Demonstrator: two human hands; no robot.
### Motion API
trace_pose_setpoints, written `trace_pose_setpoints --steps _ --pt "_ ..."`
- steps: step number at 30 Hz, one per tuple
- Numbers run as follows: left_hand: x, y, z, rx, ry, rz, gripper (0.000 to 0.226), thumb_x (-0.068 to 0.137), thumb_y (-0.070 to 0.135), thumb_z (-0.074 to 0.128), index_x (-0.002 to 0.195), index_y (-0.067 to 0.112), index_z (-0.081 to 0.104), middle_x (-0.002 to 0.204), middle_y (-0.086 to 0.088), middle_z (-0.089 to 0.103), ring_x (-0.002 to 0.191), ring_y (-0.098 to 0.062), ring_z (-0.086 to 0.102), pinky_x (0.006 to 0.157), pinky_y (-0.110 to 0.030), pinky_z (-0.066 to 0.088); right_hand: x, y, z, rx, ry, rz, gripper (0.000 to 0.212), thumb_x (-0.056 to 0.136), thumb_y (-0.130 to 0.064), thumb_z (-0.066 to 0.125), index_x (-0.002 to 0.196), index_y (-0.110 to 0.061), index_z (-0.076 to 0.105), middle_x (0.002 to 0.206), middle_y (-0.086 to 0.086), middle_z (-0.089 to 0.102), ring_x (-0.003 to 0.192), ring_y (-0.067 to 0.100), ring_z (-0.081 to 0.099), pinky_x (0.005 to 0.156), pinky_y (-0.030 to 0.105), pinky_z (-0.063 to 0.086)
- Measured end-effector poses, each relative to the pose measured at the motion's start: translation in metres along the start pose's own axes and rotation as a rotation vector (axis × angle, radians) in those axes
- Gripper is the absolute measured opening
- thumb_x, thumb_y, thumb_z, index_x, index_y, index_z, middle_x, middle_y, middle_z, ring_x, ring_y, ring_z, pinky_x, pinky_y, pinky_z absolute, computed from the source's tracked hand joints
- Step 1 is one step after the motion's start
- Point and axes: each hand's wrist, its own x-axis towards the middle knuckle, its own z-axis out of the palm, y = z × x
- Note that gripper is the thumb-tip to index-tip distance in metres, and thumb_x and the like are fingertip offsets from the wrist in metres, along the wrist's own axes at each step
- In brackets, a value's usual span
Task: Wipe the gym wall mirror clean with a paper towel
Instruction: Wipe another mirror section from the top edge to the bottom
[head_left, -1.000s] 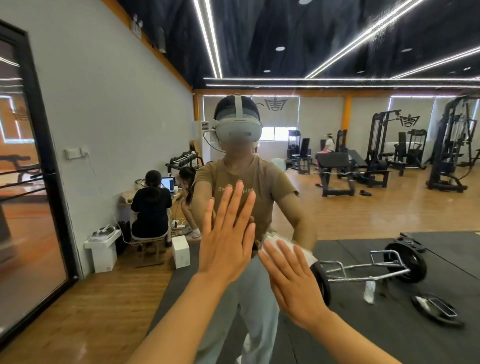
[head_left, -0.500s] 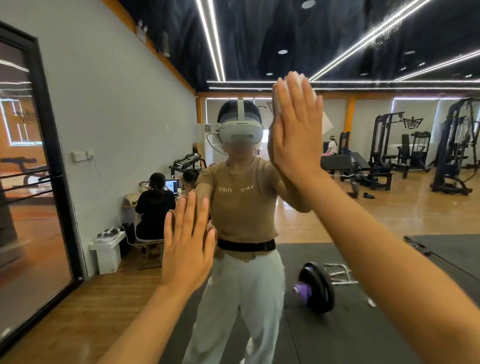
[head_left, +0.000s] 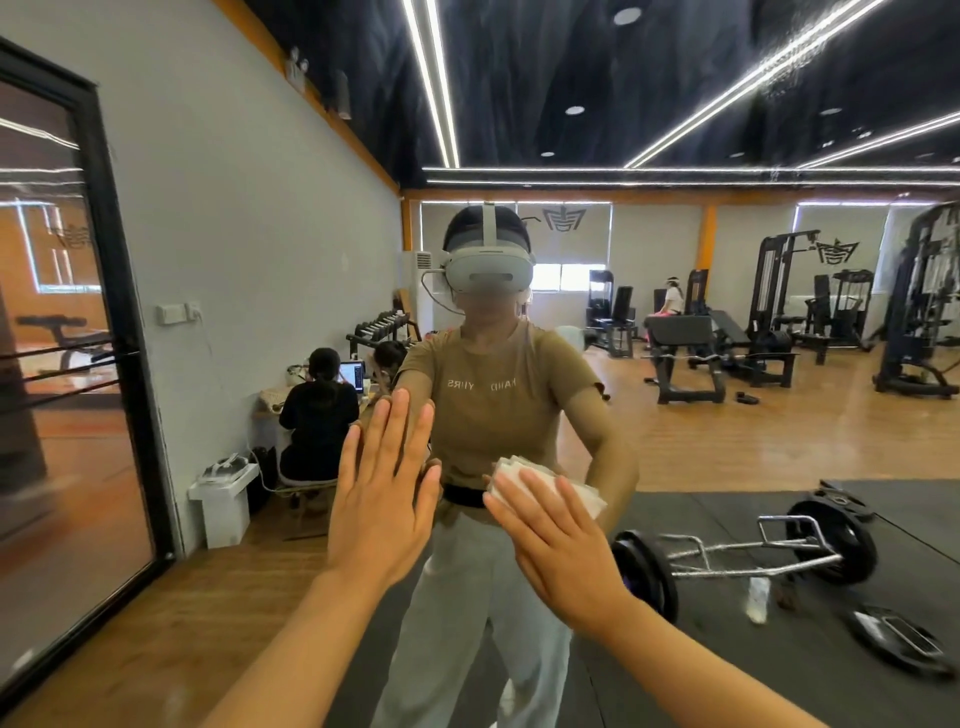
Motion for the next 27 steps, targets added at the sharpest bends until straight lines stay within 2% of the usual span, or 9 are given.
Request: trace_pose_setpoints --steps 3,6,9,11,14,17,22,25,27 --pt "-0.001 0.000 0.001 -0.006 0.005 0.003 0.066 0.103 0.038 0.029 0.161 0.016 0.006 0.169 -0.008 0.001 0.155 -0.024 0.004 0.122 -0.049 0.010 0.031 0.019 -0.016 -0.036 0.030 -0.020 0.062 0.099 -0.021 0.044 0.158 -0.018 0.024 0.164 0.004 0.023 0.152 0.027 0.019 0.123 0.051 0.017" --pt "-0.001 0.000 0.002 -0.006 0.004 0.005 0.066 0.103 0.038 0.029 0.161 0.016 0.007 0.169 -0.008 0.002 0.155 -0.025 0.005 0.121 -0.051 0.013 0.091 0.051 -0.043 -0.058 0.116 0.026 0.063 0.097 -0.014 0.043 0.156 -0.015 0.022 0.162 0.011 0.027 0.151 0.032 0.021 0.122 0.054 0.018" --pt "-0.001 -0.001 0.002 0.001 0.008 0.004 0.066 0.103 0.038 0.030 0.161 0.016 0.007 0.169 -0.008 0.003 0.155 -0.025 0.006 0.120 -0.052 0.016 0.163 0.091 -0.078 -0.094 0.214 0.170 0.061 0.099 -0.010 0.043 0.156 -0.012 0.022 0.162 0.014 0.025 0.151 0.033 0.018 0.124 0.052 0.013" --pt "-0.001 -0.002 0.003 0.003 0.015 0.003 0.066 0.103 0.038 0.029 0.161 0.016 0.007 0.169 -0.008 0.003 0.155 -0.024 0.006 0.120 -0.051 0.015 0.203 0.113 -0.097 -0.083 0.278 0.279 0.056 0.103 -0.014 0.041 0.157 -0.012 0.026 0.163 0.014 0.024 0.152 0.033 0.016 0.124 0.052 0.012" --pt "-0.001 -0.001 0.003 0.000 0.019 0.004 0.066 0.104 0.038 0.029 0.161 0.017 0.006 0.169 -0.008 0.004 0.155 -0.024 0.007 0.120 -0.051 0.016 0.224 0.114 -0.102 -0.020 0.350 0.387 0.053 0.104 -0.018 0.037 0.156 -0.013 0.028 0.163 0.013 0.026 0.152 0.034 0.016 0.124 0.053 0.010" --pt "-0.002 -0.002 0.003 -0.009 0.024 0.008 0.065 0.104 0.038 0.029 0.161 0.016 0.007 0.169 -0.008 0.004 0.155 -0.024 0.007 0.120 -0.052 0.015 0.193 0.082 -0.075 0.007 0.369 0.343 0.057 0.102 -0.010 0.041 0.156 -0.011 0.026 0.163 0.014 0.022 0.152 0.034 0.014 0.124 0.053 0.009" --pt "-0.001 -0.004 0.002 -0.026 0.010 0.030 0.066 0.104 0.037 0.032 0.161 0.017 0.006 0.169 -0.007 0.001 0.155 -0.024 0.006 0.121 -0.051 0.013 0.082 0.010 -0.014 0.004 0.150 0.096 0.069 0.094 -0.011 0.045 0.158 -0.017 0.018 0.165 0.008 0.017 0.154 0.030 0.010 0.124 0.053 0.008" --pt "-0.001 -0.006 0.001 -0.007 -0.009 0.033 0.066 0.104 0.038 0.030 0.161 0.018 0.004 0.169 -0.007 0.000 0.155 -0.024 0.005 0.121 -0.049 0.012 0.033 -0.014 0.007 -0.015 0.056 -0.009 0.067 0.093 -0.010 0.043 0.157 -0.016 0.023 0.165 0.004 0.019 0.154 0.027 0.012 0.125 0.049 0.007" --pt "0.000 -0.006 0.000 0.007 -0.016 0.029 0.067 0.104 0.040 0.030 0.161 0.018 0.003 0.169 -0.007 0.000 0.155 -0.024 0.005 0.121 -0.049 0.013 0.022 -0.019 0.009 -0.025 0.030 -0.017 0.064 0.095 -0.011 0.040 0.157 -0.016 0.025 0.165 0.003 0.021 0.154 0.025 0.013 0.125 0.047 0.007"
